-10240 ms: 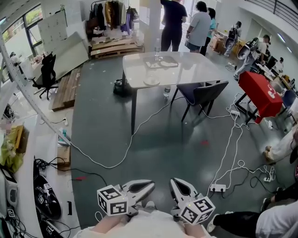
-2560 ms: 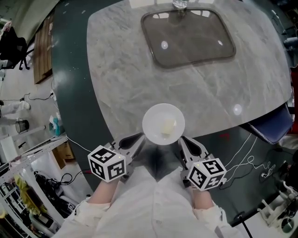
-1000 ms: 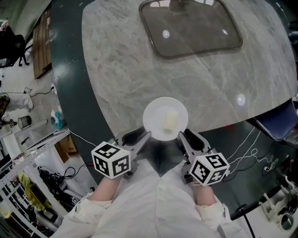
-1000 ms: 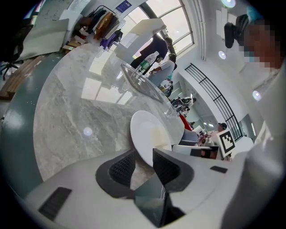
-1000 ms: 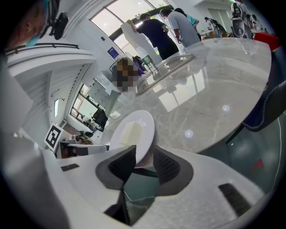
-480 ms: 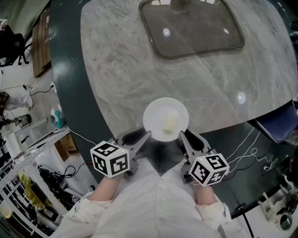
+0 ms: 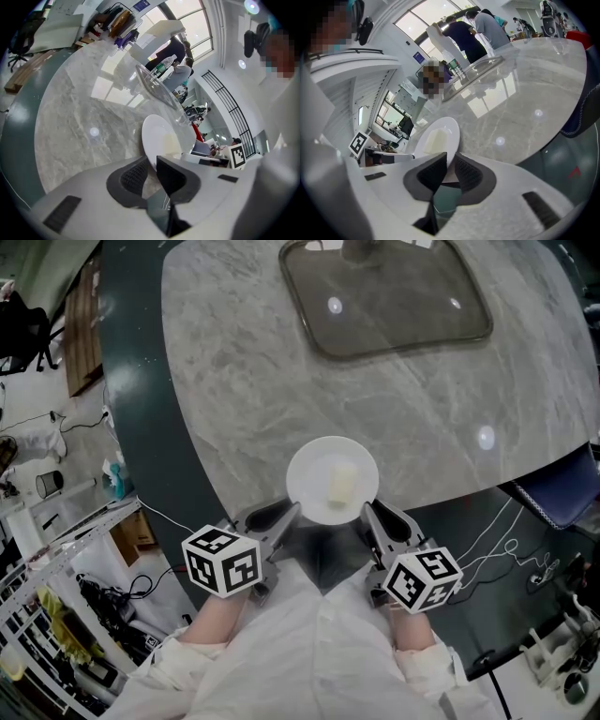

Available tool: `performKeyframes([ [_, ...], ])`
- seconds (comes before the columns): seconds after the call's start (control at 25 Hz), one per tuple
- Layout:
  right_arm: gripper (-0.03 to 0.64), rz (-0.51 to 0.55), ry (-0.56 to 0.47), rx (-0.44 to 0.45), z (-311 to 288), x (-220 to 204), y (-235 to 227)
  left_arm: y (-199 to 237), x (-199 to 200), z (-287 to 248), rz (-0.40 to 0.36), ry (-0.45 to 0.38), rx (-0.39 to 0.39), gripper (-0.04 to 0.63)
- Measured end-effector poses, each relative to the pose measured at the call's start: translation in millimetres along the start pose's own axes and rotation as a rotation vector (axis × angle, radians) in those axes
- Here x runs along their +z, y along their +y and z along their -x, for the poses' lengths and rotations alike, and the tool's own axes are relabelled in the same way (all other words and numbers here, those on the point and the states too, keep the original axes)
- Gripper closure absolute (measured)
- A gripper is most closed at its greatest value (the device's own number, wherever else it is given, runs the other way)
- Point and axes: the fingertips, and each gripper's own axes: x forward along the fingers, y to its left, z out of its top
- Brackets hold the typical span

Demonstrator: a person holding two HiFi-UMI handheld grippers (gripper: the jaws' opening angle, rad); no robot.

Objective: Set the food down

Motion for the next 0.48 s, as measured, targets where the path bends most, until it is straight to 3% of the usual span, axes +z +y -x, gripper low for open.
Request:
performKeyframes([
  [0.24, 0.571, -0.011, -0.002, -0.010, -1.9, 3.9, -1.2, -0.9, 4.0, -0.2, -0.004, -0.020, -0.004, 0.531],
  [0.48, 0.571, 0.042, 0.001, -0.005, 0.9, 4.8, 8.2, -0.7, 3.2, 7.1, -0.004, -0.032, -0.017, 0.532],
])
